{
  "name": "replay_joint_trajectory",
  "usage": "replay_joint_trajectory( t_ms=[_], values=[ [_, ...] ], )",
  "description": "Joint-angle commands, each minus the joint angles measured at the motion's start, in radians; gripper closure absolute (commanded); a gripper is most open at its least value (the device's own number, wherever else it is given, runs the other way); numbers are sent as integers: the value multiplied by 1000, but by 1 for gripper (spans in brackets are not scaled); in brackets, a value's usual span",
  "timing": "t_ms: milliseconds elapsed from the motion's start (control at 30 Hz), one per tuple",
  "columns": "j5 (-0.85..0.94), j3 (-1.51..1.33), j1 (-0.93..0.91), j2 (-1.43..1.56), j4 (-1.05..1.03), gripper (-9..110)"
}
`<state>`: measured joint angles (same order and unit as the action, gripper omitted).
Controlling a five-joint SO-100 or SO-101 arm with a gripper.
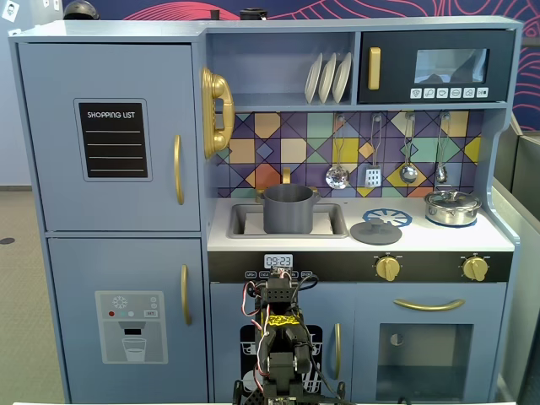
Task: Pick up the lid from the counter and put it on the gray recipient
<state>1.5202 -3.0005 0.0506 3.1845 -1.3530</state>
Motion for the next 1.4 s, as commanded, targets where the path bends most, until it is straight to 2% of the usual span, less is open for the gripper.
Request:
replay_joint_trajectory(
  t_ms=[0,433,567,733,867,967,1167,1300,1367],
  values=[
    [-48,-2,-133,-5,-170,101],
    [-12,34,-164,-26,-147,101],
    [-20,410,-155,-305,-120,101],
    [110,994,-213,-612,-135,101],
    [196,1124,-264,-670,-132,101],
    [209,1101,-380,-634,98,101],
    [166,930,-577,-607,957,101],
    [117,713,-621,-583,1282,100],
    [115,667,-640,-591,1339,95]
  ],
)
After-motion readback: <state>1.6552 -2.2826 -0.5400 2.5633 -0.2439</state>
